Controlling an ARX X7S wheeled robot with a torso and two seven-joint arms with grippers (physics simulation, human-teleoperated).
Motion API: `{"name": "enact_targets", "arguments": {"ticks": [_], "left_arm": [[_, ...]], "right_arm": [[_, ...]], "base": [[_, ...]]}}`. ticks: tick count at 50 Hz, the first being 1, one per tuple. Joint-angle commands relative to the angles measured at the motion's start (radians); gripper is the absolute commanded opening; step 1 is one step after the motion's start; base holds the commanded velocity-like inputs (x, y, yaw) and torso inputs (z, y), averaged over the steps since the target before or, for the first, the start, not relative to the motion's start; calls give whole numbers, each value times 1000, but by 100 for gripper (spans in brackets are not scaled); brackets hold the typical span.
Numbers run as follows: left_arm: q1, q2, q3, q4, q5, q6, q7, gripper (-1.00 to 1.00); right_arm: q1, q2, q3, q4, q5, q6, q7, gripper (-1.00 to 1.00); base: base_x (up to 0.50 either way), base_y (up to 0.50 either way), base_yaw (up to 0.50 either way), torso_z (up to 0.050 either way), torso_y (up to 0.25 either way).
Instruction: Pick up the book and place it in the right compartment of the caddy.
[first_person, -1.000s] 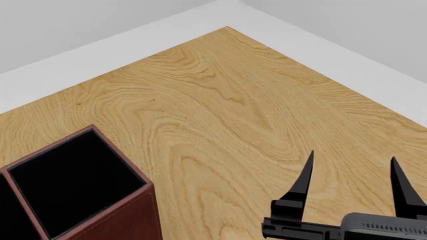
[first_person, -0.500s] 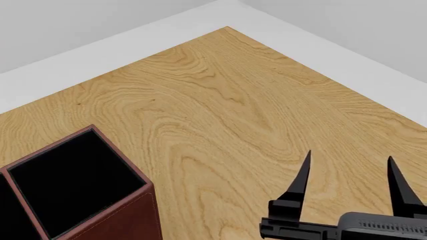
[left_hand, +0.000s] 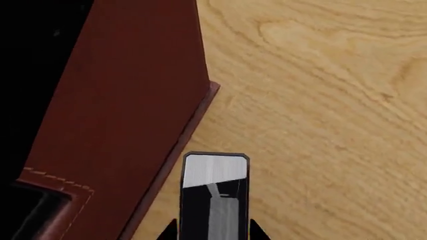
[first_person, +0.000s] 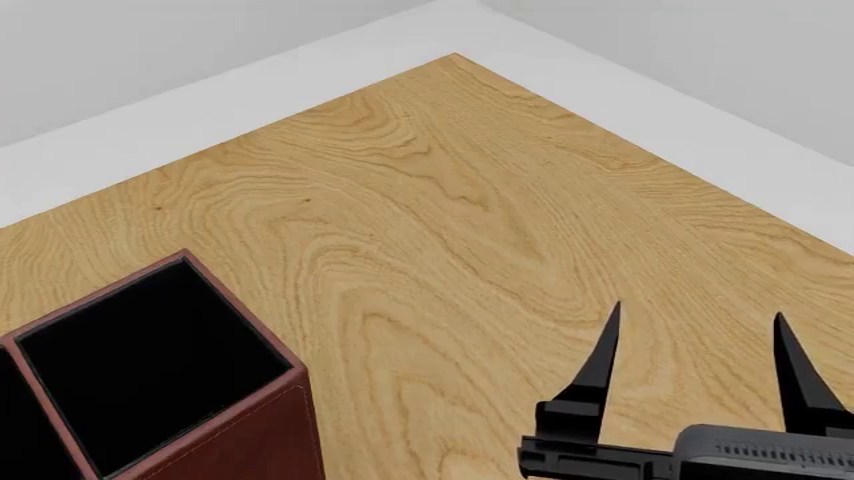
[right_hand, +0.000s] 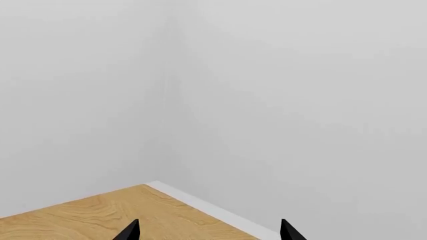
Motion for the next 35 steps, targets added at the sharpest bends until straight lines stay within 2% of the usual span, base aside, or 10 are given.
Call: {"name": "enact_targets", "arguments": {"ticks": [1, 11, 19, 25, 35], "left_arm": [[12, 6, 12, -45, 19, 11, 5, -100], [14, -16, 48, 59, 78, 7, -20, -100], [4, -38, 38, 196, 34, -16, -84, -100], [-36, -42, 45, 363, -77, -75, -188, -100], [-108, -55, 9, 421, -232, -78, -284, -100]], "right_arm": [[1, 3, 0, -4, 3, 2, 4, 100], [1, 4, -1, -2, 6, 0, 7, 100], [1, 6, -2, -4, 8, 0, 9, 100], [-4, 6, 8, -10, 21, -6, 9, 100], [-10, 6, 13, -11, 24, -19, 13, 100]], "base": [[0, 0, -3, 0, 0], [1, -1, -1, 0, 0], [0, 0, 0, 0, 0], [0, 0, 0, 0, 0], [0, 0, 0, 0, 0]]}}
